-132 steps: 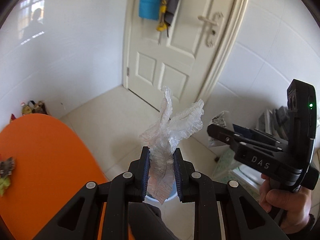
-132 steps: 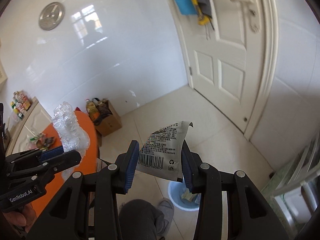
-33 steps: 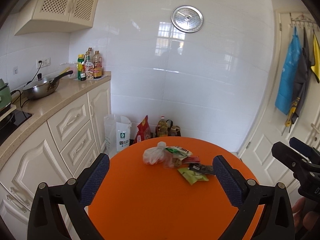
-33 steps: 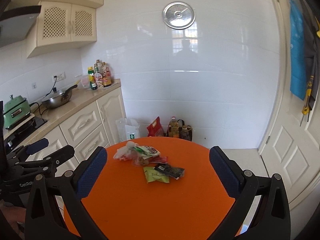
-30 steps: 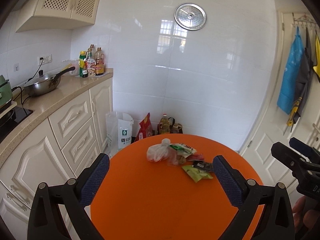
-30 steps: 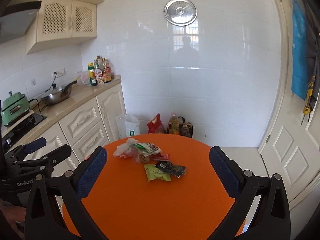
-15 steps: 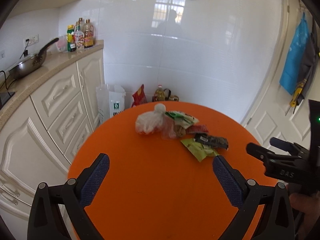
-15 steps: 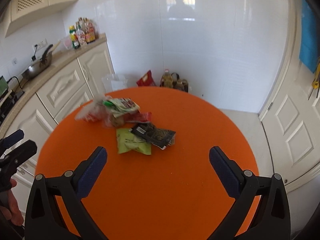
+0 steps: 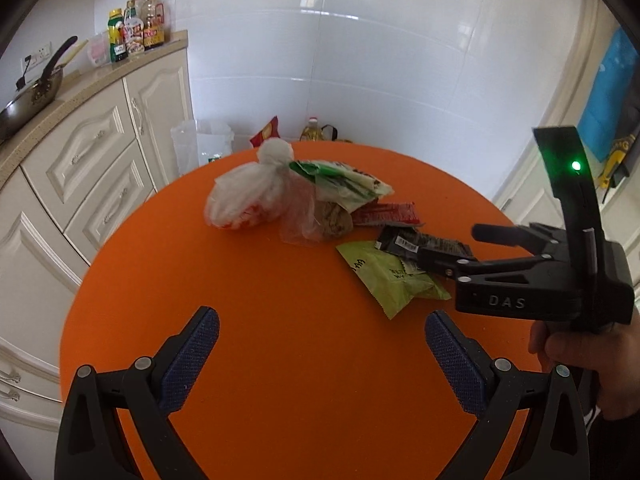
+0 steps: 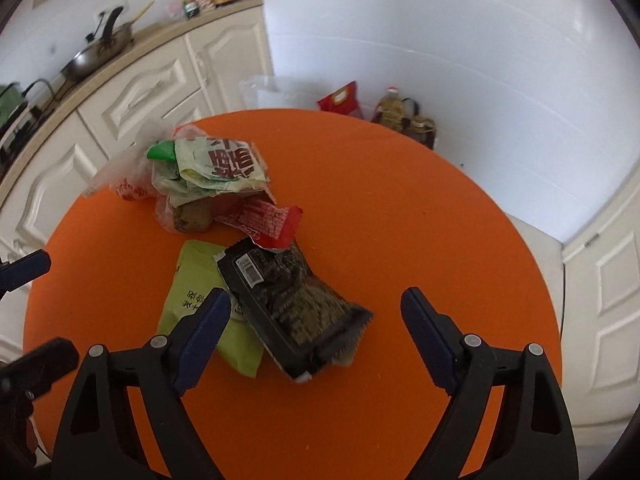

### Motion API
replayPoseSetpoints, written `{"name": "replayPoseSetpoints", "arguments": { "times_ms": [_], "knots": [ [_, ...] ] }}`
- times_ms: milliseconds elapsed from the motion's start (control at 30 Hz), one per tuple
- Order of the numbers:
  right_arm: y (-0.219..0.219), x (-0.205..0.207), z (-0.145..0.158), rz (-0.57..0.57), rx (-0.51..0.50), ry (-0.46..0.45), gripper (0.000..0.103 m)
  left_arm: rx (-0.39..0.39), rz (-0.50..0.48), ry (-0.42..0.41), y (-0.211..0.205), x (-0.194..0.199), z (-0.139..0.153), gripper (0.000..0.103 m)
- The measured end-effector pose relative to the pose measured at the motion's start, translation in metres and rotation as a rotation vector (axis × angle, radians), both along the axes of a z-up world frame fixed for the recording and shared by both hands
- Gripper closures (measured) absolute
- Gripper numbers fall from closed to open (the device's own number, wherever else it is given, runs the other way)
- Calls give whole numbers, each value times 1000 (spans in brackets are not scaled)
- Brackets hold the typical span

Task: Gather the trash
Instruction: 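Grasp the dark snack packet with the right tool while the left tool grasps the green bag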

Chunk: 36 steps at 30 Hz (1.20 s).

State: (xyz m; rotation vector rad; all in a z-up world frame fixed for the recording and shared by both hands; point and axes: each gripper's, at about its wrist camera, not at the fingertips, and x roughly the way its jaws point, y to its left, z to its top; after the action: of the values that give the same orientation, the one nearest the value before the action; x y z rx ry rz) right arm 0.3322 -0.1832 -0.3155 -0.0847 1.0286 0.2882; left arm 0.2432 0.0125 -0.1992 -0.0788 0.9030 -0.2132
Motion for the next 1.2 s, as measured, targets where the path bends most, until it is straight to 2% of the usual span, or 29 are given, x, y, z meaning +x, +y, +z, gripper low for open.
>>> {"name": "replayPoseSetpoints", "arguments": {
  "times_ms": [100, 133, 200, 333, 467, 633, 1000, 1100, 1167, 1200],
  "knots": [
    [4, 9, -12, 52, 11, 27, 34, 7, -8, 22, -10, 18, -8, 2],
    [5, 8, -12, 60, 16, 17, 44, 11, -9, 26, -13, 23, -10, 2],
    [5, 3, -12, 81, 24, 11, 54, 18, -11, 32, -17, 34, -12, 2],
    [-2, -14, -11, 60, 56, 8, 68, 26, -21, 30, -22, 53, -17, 2],
    [-18, -34, -9, 5, 112, 8, 73, 24, -45, 31, -30, 69, -19, 2],
    [-37, -51, -6, -68, 136, 11, 73, 37, -96, 38, -49, 98, -29, 2],
    [-60, -61, 3, -135, 185, -11, 73, 86, -149, 84, -87, 155, -65, 2],
    [-66, -62, 4, -143, 191, -16, 73, 98, -151, 57, -97, 168, -76, 9],
    [-68, -63, 4, -152, 197, -16, 73, 119, -142, 32, -99, 167, -79, 25],
    [-67, -64, 4, -154, 200, -17, 73, 113, -141, 17, -95, 164, -79, 40]
  ]
}}
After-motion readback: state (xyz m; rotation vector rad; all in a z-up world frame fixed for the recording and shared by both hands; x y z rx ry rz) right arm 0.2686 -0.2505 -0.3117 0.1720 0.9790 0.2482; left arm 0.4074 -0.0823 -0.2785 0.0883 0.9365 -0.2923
